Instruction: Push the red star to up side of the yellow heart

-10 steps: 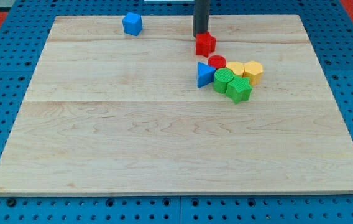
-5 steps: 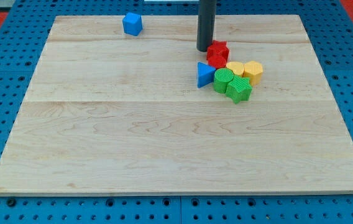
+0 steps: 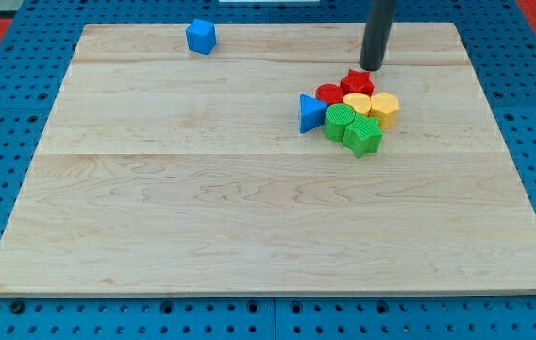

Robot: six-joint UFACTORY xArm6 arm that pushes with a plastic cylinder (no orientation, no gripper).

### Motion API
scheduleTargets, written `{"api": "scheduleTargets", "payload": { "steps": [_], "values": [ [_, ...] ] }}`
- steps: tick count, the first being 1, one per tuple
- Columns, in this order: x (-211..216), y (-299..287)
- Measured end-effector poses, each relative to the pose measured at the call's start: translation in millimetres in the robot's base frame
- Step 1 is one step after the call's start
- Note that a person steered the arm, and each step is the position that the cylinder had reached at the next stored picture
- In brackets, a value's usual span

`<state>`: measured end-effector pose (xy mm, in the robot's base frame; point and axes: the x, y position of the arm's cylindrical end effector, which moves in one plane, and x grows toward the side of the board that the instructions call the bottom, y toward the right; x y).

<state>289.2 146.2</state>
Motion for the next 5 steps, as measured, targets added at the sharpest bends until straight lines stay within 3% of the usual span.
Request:
{"api": "scheduleTargets", "payload": {
  "steps": [1,2,3,5],
  "values": [
    [29,-17],
    [15,-13],
    [-5,-49],
    [-1,-254]
  ]
}}
